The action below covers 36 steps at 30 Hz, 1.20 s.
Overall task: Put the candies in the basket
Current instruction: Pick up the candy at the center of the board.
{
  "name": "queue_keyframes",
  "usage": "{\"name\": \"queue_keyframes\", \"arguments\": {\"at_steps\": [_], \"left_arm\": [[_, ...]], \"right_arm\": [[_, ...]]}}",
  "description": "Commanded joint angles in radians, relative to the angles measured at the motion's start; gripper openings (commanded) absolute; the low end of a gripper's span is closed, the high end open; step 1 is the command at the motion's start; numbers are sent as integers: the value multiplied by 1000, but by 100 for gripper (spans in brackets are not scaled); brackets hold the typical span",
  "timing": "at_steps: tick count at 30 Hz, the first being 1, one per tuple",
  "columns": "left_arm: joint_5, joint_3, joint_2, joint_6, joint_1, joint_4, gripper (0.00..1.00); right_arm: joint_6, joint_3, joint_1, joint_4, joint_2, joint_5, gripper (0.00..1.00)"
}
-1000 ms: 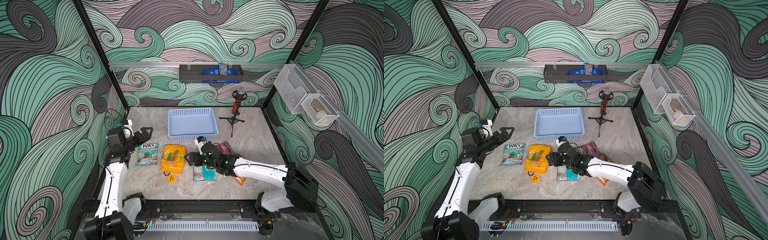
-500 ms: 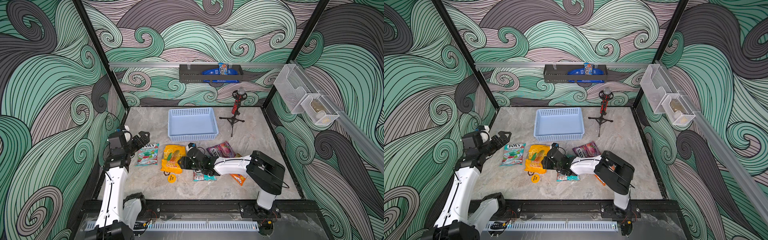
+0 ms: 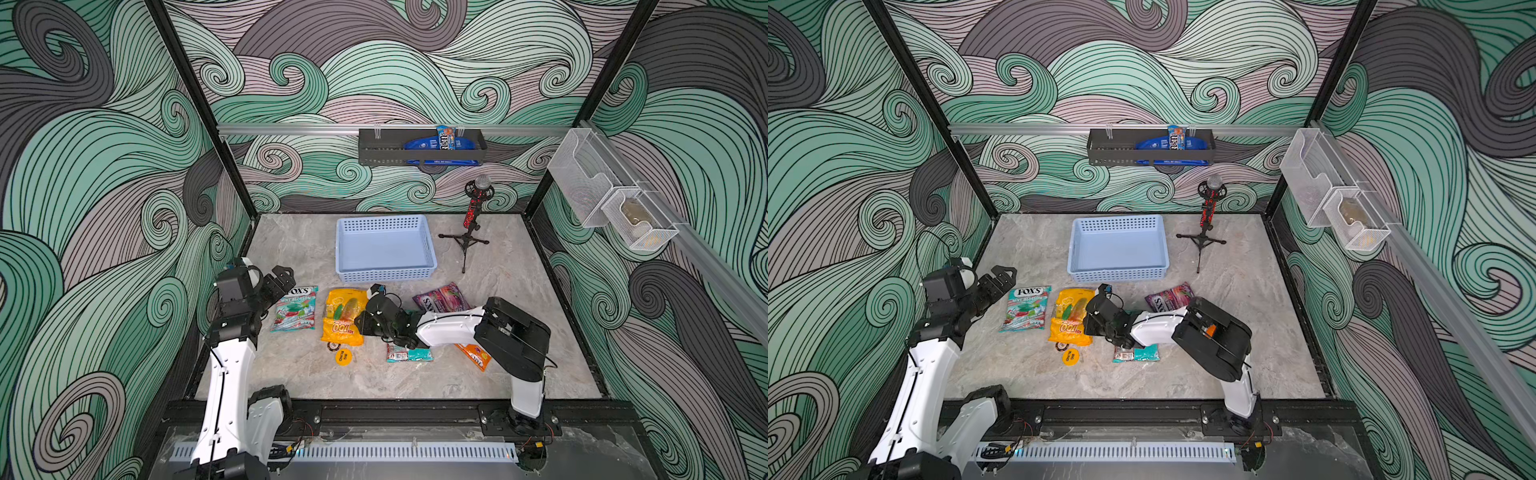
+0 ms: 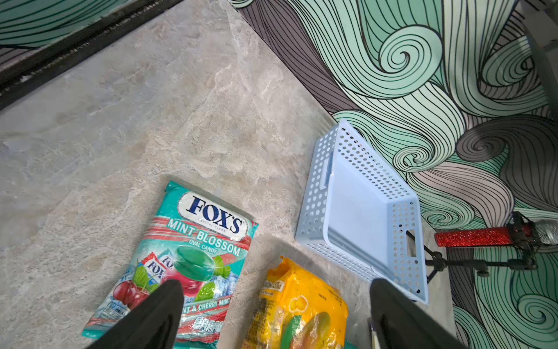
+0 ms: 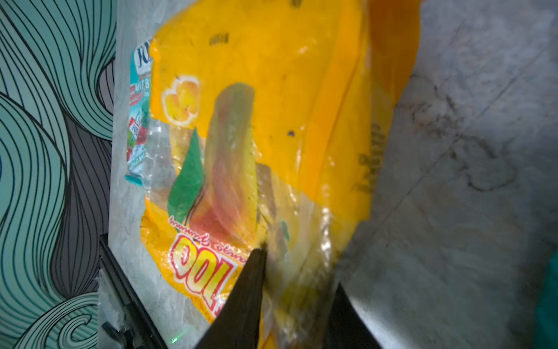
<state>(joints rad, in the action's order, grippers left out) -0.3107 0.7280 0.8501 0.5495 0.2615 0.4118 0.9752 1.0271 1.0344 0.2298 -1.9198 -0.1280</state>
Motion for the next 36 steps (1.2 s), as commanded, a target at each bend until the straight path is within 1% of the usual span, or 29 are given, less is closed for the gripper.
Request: {"name": "queue_keyframes", "arguments": {"at_steps": [1,2,4,5,7,11,14,17,18,20,21,25,29,32,35,36], "left_arm": [[-103,-10,-25,-31,-4,-34,99],[-131,-22,-30,-31,-4,-49,99],[-199,-47,-39,-25,-5,-86,99],[-233,-64,-46,-16,-5,-108,99],[-271,-105,-65,19,-9,-145,95],[-276,-193,-129,110,-52,-204,91],[-258,-238,-163,164,-102,-251,89],[-202,-230,-160,176,-164,-254,88],[-181,-224,-156,176,-187,-258,86],[-115,-212,-151,173,-256,-264,80],[-83,-210,-152,174,-287,-266,79],[63,-222,-161,200,-424,-289,77],[169,-237,-122,214,-538,-328,76],[233,-218,-59,206,-603,-318,75],[280,-180,-18,204,-639,-275,74],[294,-175,-17,204,-646,-268,74]], "right_arm": [[-60,-12,16,-20,46,-76,17],[-79,-9,19,-29,56,-86,13],[-112,-5,21,-45,76,-97,8],[-128,-8,22,-47,89,-98,8],[-147,-15,22,-53,120,-99,7],[-187,-23,22,-58,200,-83,0],[-234,-19,21,-58,263,-47,0],[-261,-16,16,-58,333,20,0],[-270,-16,13,-58,358,42,0],[-280,-23,1,-64,419,80,0],[-280,-26,-8,-71,445,93,0],[-286,-39,-87,-115,570,181,0],[-318,-30,-213,-187,669,242,0],[-359,19,-338,-229,665,289,0],[-408,111,-447,-275,564,358,0],[-424,151,-469,-295,521,372,0]]}}
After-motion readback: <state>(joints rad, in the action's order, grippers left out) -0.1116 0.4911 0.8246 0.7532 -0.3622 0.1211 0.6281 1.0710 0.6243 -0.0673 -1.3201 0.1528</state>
